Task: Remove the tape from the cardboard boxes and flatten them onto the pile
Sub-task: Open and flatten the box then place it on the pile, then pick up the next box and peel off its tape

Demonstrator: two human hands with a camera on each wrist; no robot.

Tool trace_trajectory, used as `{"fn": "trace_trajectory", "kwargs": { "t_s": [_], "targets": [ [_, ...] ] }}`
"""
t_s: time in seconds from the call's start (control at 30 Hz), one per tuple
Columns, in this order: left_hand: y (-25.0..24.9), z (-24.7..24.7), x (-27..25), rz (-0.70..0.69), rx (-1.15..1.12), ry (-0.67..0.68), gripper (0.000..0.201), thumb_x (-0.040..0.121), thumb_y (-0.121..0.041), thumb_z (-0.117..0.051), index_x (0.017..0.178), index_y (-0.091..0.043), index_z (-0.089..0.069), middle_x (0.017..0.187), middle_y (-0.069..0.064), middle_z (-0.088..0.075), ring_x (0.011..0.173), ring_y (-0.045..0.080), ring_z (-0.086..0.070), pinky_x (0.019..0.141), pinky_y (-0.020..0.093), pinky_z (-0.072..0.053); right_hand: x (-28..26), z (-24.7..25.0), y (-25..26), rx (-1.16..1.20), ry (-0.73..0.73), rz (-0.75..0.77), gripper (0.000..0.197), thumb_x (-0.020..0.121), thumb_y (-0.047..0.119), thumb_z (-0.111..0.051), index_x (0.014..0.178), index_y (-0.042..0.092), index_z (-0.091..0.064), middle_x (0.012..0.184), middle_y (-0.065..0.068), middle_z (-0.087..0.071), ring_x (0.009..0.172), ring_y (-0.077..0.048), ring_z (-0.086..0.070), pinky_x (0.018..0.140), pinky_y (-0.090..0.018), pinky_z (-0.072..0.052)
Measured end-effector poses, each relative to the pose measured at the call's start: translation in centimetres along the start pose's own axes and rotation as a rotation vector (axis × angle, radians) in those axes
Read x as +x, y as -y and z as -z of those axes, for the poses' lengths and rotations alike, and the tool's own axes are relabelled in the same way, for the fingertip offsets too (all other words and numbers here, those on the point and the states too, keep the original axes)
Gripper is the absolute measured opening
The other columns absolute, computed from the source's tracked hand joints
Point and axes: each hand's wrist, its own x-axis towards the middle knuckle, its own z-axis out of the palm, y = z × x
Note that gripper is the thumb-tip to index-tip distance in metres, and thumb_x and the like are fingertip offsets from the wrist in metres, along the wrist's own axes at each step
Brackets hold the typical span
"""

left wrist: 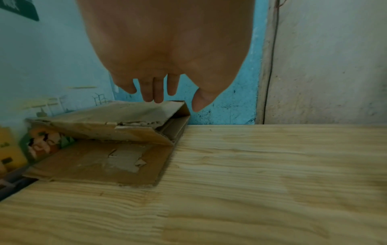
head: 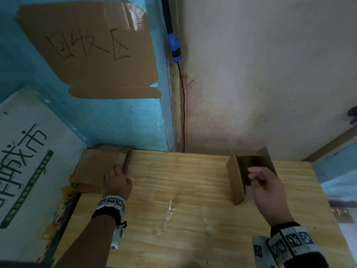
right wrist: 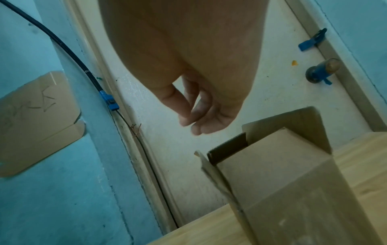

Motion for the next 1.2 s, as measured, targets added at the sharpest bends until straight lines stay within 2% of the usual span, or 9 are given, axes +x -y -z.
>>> {"fn": "trace_trajectory", "kwargs": {
  "t_s": [0.13, 0.27, 0.4, 0.53, 0.7, 0.83, 0.93, 1.03, 1.2],
  "targets": [
    [-2.0, -1.4, -2.9, 0.127, -0.131, 0.033, 0.054, 0.098, -0.044, -0.043, 0.134, -0.004, -0.048, 0.14, 0.024, -0.042, 0.128, 0.042, -0.043, 0.104, 0.052, -0.042, 1.1, 0.4, -2.4, -0.312, -0.191, 0.018, 0.023, 0.081, -0.004, -0.066, 0.098, 0.01, -0.075, 0.106, -0.018, -0.062, 0.101, -0.039, -0.057, 0.091, -0.038, -0.045],
    [-5.7, -3.6, -6.5, 0.046, -0.11, 0.044, 0.048, 0.096, -0.048, -0.044, 0.123, -0.011, -0.058, 0.131, 0.016, -0.048, 0.121, 0.035, -0.047, 0.099, 0.047, -0.046, 2.0, 0.7, -3.8, -0.501, -0.169, -0.19, 0.039, 0.085, 0.023, -0.074, 0.122, 0.012, -0.066, 0.125, -0.024, -0.05, 0.114, -0.045, -0.049, 0.1, -0.052, -0.046],
    [-10.0, -3.0, -9.0, 0.068, -0.147, 0.115, 0.047, 0.095, -0.049, -0.044, 0.119, -0.012, -0.059, 0.13, 0.015, -0.049, 0.122, 0.033, -0.046, 0.096, 0.045, -0.047, 2.7, 1.4, -4.2, -0.313, -0.151, -0.213, 0.038, 0.093, 0.012, -0.068, 0.129, 0.005, -0.06, 0.135, -0.02, -0.046, 0.112, -0.038, -0.058, 0.099, -0.042, -0.051],
    [-14.7, -0.6, -10.3, -0.103, -0.192, 0.109, 0.031, 0.093, -0.043, -0.05, 0.105, -0.019, -0.066, 0.118, 0.005, -0.06, 0.11, 0.025, -0.056, 0.09, 0.039, -0.048, 3.6, 1.7, -4.8, -0.354, -0.113, -0.28, 0.036, 0.093, 0.008, -0.064, 0.128, 0.006, -0.056, 0.111, -0.023, -0.069, 0.101, -0.042, -0.067, 0.081, -0.044, -0.056],
    [-18.0, 1.3, -10.8, -0.262, -0.421, 0.229, 0.012, 0.091, -0.031, -0.052, 0.091, -0.025, -0.062, 0.1, 0.001, -0.068, 0.091, 0.026, -0.065, 0.084, 0.036, -0.055, 4.2, 2.6, -5.3, -0.235, -0.103, -0.297, 0.033, 0.092, -0.001, -0.055, 0.12, 0.016, -0.058, 0.1, -0.019, -0.073, 0.089, -0.039, -0.07, 0.066, -0.036, -0.05],
    [-20.0, 3.4, -10.5, -0.202, -0.467, 0.46, 0.041, 0.091, -0.054, -0.053, 0.072, -0.017, -0.059, 0.085, 0.005, -0.066, 0.089, 0.03, -0.068, 0.081, 0.034, -0.055, 4.1, 3.5, -5.2, 0.149, 0.035, -0.267, 0.026, 0.095, -0.002, -0.058, 0.106, 0.021, -0.051, 0.114, -0.01, -0.069, 0.089, -0.023, -0.068, 0.061, -0.035, -0.054],
    [-21.0, 5.5, -10.6, -0.162, -0.769, 0.679, 0.058, 0.081, -0.072, -0.059, 0.097, -0.016, -0.064, 0.099, 0.004, -0.066, 0.096, 0.026, -0.067, 0.08, 0.034, -0.051, 4.1, 4.1, -4.7, 0.29, 0.129, -0.278, 0.021, 0.098, -0.001, -0.057, 0.101, 0.017, -0.048, 0.112, -0.007, -0.072, 0.086, -0.022, -0.066, 0.061, -0.029, -0.049],
    [-20.8, 7.3, -10.9, -0.261, -1.14, 0.841, 0.074, 0.066, -0.054, -0.081, 0.129, -0.021, -0.06, 0.122, -0.003, -0.069, 0.115, 0.021, -0.064, 0.089, 0.035, -0.049, 4.3, 4.7, -4.2, 0.425, 0.214, -0.311, 0.025, 0.098, -0.003, -0.055, 0.096, 0.02, -0.046, 0.104, -0.003, -0.075, 0.084, -0.025, -0.067, 0.068, -0.035, -0.05],
    [-20.3, 7.7, -10.7, -0.405, -1.512, 0.951, 0.101, 0.054, -0.026, -0.096, 0.14, -0.006, -0.046, 0.134, 0.019, -0.061, 0.126, 0.036, -0.057, 0.098, 0.047, -0.05, 4.6, 5.3, -3.3, 0.416, 0.383, -0.253, 0.024, 0.093, -0.007, -0.054, 0.092, 0.017, -0.051, 0.079, 0.008, -0.067, 0.084, -0.022, -0.059, 0.076, -0.037, -0.044]
  ]
}}
